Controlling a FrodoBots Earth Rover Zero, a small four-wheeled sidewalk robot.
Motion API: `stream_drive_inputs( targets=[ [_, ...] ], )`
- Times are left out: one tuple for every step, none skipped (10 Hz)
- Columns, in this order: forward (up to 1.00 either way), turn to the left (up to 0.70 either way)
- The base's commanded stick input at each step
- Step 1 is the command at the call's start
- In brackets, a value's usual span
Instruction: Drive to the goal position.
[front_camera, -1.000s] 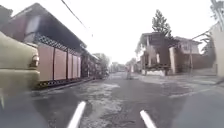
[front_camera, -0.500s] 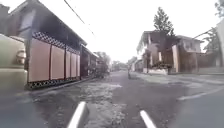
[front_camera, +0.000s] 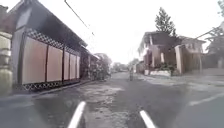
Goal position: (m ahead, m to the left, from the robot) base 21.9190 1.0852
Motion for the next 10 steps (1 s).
stream_drive_inputs(
  targets=[
    [0.7, -0.31],
    [0.7, -0.35],
    [0.7, -0.35],
    [0.7, -0.35],
    [0.7, -0.19],
    [0.7, 0.0],
    [0.7, 0.0],
    [0.7, 0.0],
    [0.7, 0.0],
    [0.7, 0.0]
  ],
)
